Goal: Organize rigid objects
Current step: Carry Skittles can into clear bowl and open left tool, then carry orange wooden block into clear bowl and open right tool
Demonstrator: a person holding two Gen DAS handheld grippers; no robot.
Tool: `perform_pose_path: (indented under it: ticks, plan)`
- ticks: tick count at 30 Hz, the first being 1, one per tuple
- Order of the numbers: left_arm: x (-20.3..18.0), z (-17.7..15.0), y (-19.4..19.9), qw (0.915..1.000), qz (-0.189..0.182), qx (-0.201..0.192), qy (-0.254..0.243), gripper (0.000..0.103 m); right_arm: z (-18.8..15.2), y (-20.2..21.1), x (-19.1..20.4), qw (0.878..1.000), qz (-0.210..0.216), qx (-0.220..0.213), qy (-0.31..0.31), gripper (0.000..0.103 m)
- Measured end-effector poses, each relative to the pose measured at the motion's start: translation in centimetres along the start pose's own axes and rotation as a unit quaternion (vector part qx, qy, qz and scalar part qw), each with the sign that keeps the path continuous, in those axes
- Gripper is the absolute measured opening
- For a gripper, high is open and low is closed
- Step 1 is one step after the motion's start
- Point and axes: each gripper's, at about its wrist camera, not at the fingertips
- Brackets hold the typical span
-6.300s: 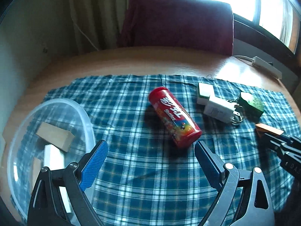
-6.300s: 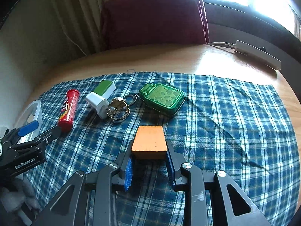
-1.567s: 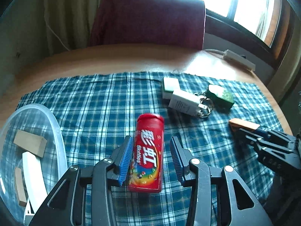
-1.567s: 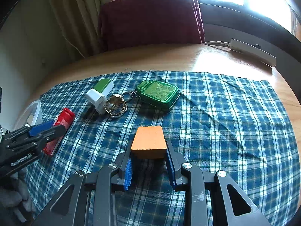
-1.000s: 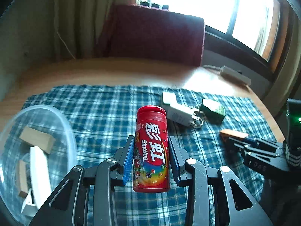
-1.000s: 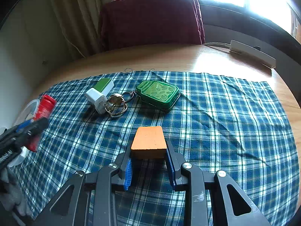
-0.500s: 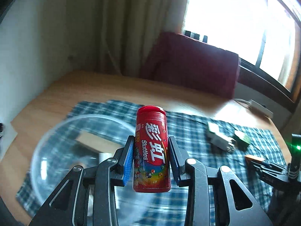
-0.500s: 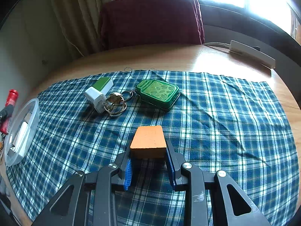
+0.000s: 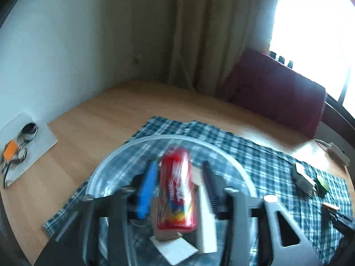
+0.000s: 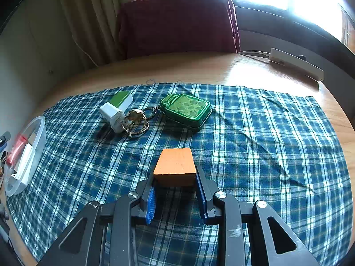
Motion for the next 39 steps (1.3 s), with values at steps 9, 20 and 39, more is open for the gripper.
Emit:
perform_pose_path:
  ticks: [9,20,39]
  plan:
    - [1.4,-0.9,0.1,0.9989,0.023,-0.019,0.036,0.078,-0.1,0.2,0.2,1.000,0.001,-0.001,0.002,0.032]
    - [2.8,-2.4,0.0,0.9971,0.036,-0.025,0.061,0.078,0.6,1.2,-0.4,1.000,0.013,-0.021,-0.008,0.031]
    - [0.6,-2.8,1.6,0.9981,-0.006,-0.051,0.033,0.081,1.6,3.0,1.3,0.997,0.061,-0.035,-0.010,0.031]
Point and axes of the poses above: each gripper's, at about its wrist camera, not at the fingertips, and y roughly against the way its jaws point, x to its left, z to its top, and after that the axes turned 6 degrees about -x, right-handed
